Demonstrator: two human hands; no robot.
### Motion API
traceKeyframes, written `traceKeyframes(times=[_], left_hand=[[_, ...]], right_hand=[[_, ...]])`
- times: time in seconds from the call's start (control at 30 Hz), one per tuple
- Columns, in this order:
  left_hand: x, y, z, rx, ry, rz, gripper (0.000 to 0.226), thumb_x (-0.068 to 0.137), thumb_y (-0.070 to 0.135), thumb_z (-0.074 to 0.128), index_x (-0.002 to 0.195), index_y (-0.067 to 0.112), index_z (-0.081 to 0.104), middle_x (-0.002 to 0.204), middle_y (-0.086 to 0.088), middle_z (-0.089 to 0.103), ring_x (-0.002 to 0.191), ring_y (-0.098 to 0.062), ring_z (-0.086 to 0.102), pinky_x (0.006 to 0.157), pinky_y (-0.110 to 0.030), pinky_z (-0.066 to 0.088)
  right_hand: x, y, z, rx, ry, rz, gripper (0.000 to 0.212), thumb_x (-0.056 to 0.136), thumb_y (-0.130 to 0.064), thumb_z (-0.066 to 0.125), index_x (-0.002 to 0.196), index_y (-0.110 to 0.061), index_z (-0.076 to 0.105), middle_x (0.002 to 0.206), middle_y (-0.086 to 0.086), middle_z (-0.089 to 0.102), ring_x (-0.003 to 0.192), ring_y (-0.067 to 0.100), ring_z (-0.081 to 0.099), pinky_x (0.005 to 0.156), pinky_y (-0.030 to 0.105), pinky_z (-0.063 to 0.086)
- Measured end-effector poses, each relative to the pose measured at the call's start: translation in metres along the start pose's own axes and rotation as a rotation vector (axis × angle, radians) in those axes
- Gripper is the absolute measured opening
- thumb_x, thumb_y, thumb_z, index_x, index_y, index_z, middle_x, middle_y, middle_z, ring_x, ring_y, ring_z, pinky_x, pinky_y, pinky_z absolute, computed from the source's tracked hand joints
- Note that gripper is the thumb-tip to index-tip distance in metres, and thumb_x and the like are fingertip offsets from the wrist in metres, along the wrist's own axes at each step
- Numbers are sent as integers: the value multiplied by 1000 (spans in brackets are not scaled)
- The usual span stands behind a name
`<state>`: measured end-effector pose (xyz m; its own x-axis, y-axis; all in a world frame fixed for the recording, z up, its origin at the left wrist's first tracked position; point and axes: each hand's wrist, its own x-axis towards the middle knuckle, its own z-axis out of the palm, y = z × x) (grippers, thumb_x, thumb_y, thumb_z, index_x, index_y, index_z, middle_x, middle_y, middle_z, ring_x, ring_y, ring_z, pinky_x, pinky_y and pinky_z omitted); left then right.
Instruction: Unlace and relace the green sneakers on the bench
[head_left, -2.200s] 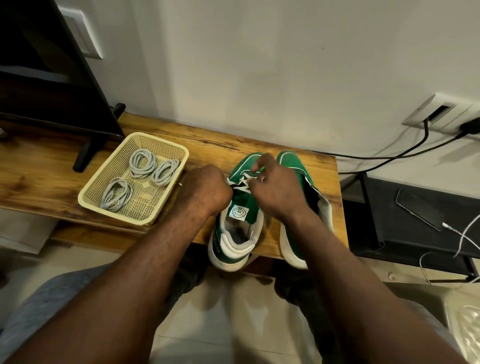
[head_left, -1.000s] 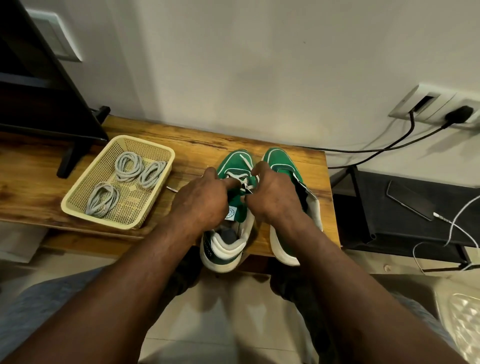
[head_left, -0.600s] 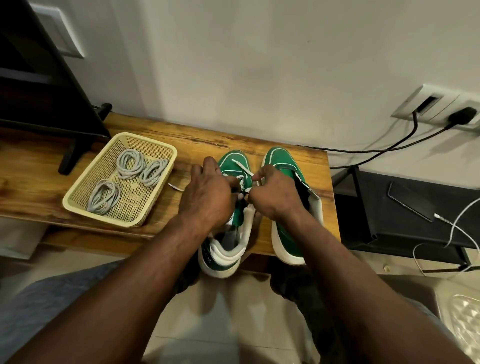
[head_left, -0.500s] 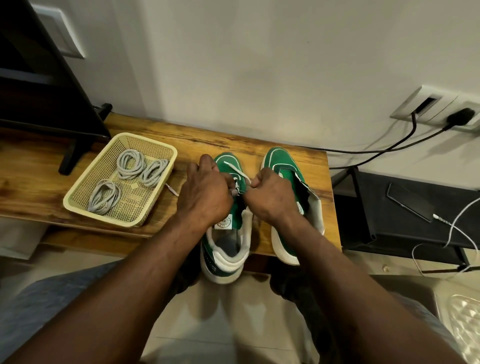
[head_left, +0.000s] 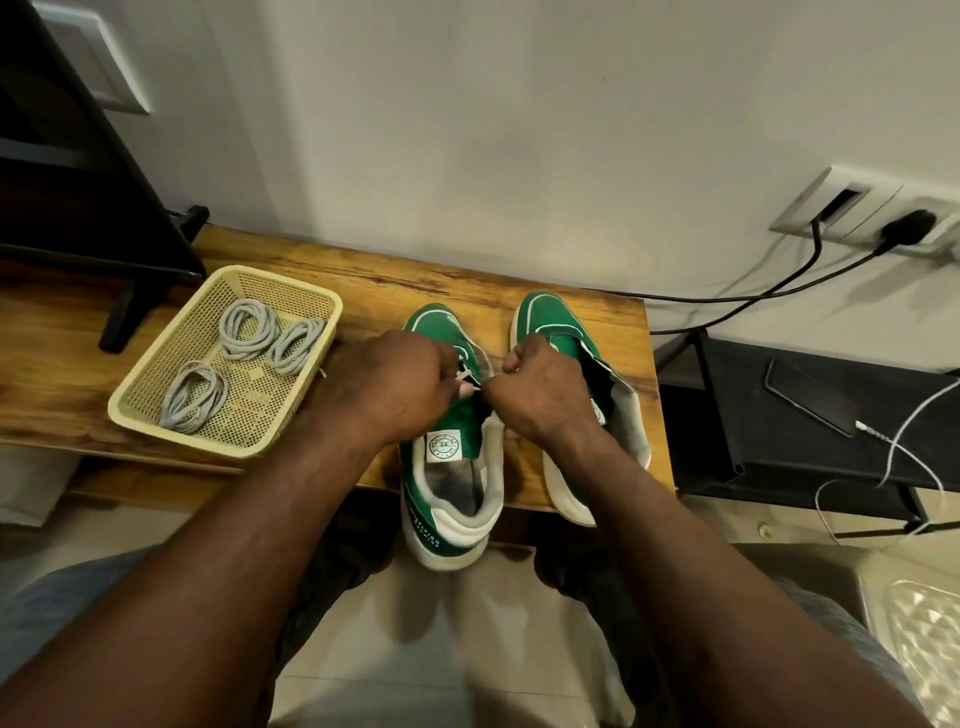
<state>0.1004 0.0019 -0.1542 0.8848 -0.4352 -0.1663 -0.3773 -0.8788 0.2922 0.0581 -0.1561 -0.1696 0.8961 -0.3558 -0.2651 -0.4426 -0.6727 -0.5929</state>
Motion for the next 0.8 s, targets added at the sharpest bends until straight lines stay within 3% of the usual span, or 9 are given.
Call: traceKeyframes(times=[0.1,0.2,0.3,0.4,0.5,0.53,0.63,0.73,0.8], left_hand=[[-1,3,0,47,-65,3,22,101,48,62,111,34,76,99,1,70,88,-19,62,69,-32,47],[-1,7,4,40,-48,24,21,103,43,61,107,30,76,99,3,61,91,-18,55,69,-31,37],[2,7,9,-237,49,-40,15,102,35,65,99,29,78,109,7,65,105,-16,52,83,-35,45],[2,11,5,-676,148,-228,21,102,27,67,86,22,79,95,8,75,89,-10,67,74,-27,51],[1,13,-4,-1039,180,-348,24,103,22,66,82,14,76,83,-2,78,71,-11,70,77,-33,58],[1,12,-6,-1007,169,-331,27,102,26,67,80,11,75,79,-5,76,66,-16,69,76,-38,59],[1,7,-4,-494,49,-180,43,96,50,68,74,13,71,71,-7,68,63,-26,62,64,-39,50],[-2,6,2,-129,-57,-95,24,98,49,66,99,29,79,89,0,71,80,-19,61,67,-31,43],[0,6,11,-4,-41,-81,21,100,45,64,99,28,77,87,-1,68,80,-23,60,66,-30,39]], right_hand=[[-1,-2,6,-12,6,-23,32,77,-29,69,104,-20,56,92,2,66,80,27,69,67,39,59],[0,0,7,-47,17,-57,27,81,-29,72,102,-21,58,90,2,66,80,26,68,60,30,46],[0,2,6,-24,28,-70,25,84,-24,73,104,-20,58,87,-3,63,77,23,66,58,27,44],[0,1,5,-29,49,-68,26,84,-18,71,105,-21,56,86,-2,61,79,21,61,55,26,38],[2,0,2,-21,68,-45,31,80,-18,72,103,-24,53,90,3,65,81,26,67,60,34,53],[3,0,1,-11,62,-33,32,79,-18,72,103,-24,52,91,4,65,80,27,68,64,39,59],[2,2,1,8,48,-48,31,80,-19,73,104,-24,52,91,4,66,78,28,69,65,40,62],[-2,2,5,-20,41,-108,35,79,-24,75,108,-23,55,89,5,66,81,28,67,61,32,50],[-2,1,6,-33,37,-114,38,79,-24,76,110,-22,55,88,5,66,81,28,66,61,30,43]])
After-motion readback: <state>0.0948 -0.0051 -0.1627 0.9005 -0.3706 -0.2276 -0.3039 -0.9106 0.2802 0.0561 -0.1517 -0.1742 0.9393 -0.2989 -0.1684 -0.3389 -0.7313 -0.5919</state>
